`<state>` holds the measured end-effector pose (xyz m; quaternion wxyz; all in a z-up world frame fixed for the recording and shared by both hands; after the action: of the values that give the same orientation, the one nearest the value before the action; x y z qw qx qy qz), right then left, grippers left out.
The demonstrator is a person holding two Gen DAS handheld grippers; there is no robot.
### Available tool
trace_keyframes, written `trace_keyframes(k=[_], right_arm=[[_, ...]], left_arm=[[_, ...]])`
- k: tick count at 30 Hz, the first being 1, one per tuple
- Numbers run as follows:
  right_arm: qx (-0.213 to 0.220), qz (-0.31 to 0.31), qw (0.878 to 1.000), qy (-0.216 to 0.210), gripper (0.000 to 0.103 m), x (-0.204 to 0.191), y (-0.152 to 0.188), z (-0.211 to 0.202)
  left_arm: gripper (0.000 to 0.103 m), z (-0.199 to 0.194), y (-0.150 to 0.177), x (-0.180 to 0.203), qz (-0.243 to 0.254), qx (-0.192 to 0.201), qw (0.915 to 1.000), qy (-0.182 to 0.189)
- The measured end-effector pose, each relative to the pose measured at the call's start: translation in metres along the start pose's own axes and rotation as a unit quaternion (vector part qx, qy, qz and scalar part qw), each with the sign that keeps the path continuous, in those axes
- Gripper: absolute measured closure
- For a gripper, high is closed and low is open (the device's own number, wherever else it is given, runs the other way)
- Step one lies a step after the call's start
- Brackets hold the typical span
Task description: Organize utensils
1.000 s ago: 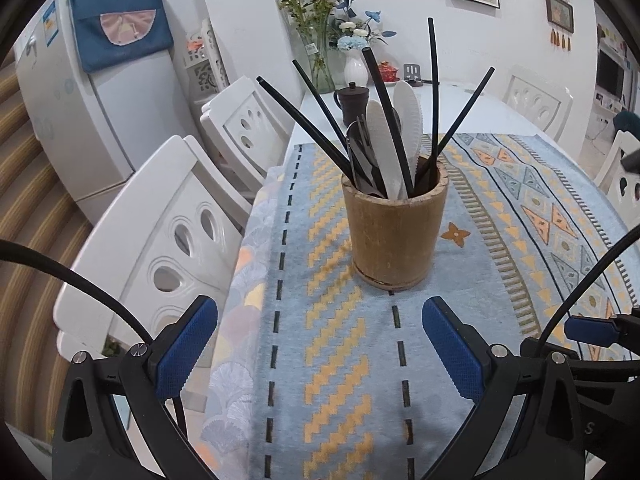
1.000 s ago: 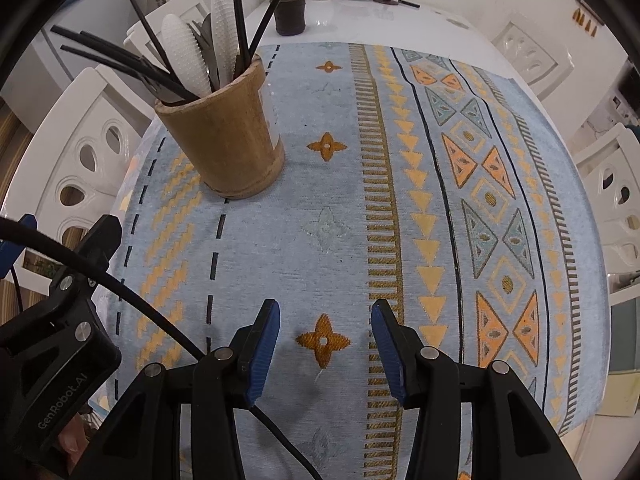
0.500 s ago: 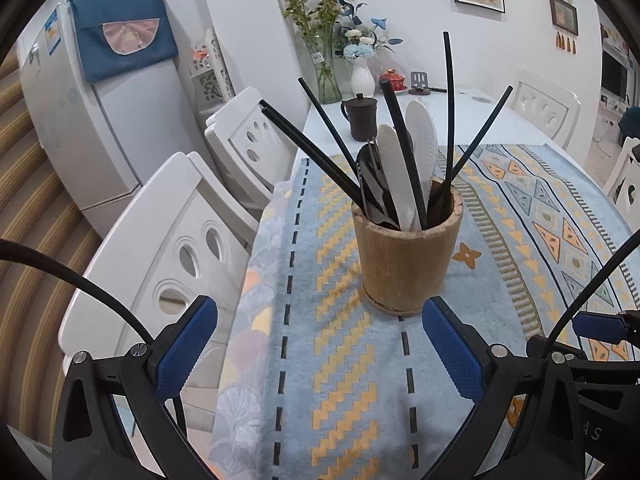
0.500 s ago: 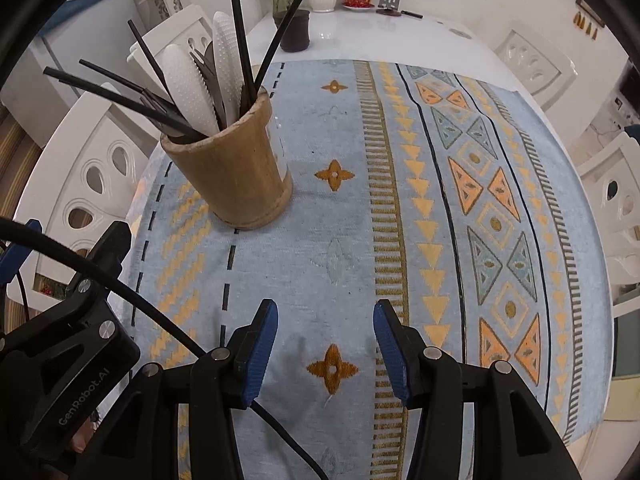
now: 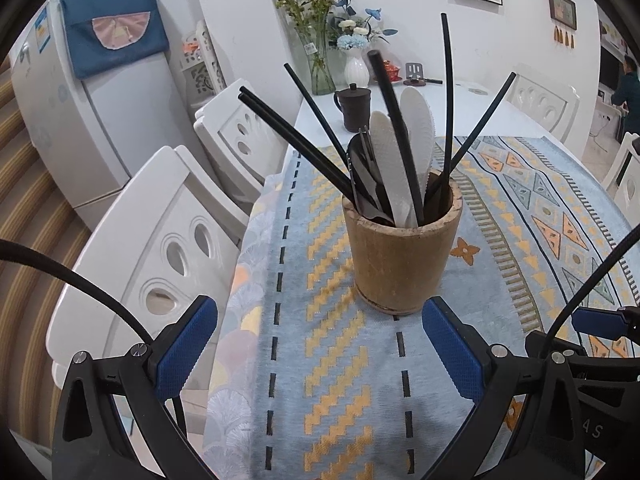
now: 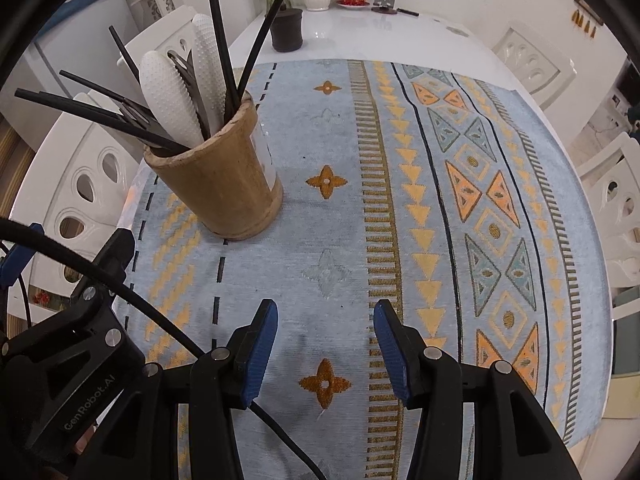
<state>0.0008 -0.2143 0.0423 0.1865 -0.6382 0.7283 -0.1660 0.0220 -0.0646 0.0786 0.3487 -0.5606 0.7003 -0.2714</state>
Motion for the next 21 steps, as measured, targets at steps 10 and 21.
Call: trace_keyframes(k=[10,21], right_arm=[[0.002,-0.005,1.0,0.007,0.055,-0.002,0.0,0.0],[0.014,-0.004,0.999,0.029,0.055,0.005,0.001,-0.003]], left_arm=[[0.0,0.001,0.001,0.003,0.007,0.001,1.0,0.002],[0.0,0.001,0.003,0.01,0.014,-0.003,0.9998,0.012]])
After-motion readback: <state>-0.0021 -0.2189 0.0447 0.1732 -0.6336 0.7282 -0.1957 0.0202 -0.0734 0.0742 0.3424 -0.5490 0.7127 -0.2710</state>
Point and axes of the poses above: each gripper's, at about its wrist camera, not at the fingertips, and z roughly the way its jaws point, x to its right, y to its underside, the point moved 4 cm from there along z, roughly the way its jaws point, and after that the axes turned 8 degrees about x, right-handed, at the moved point
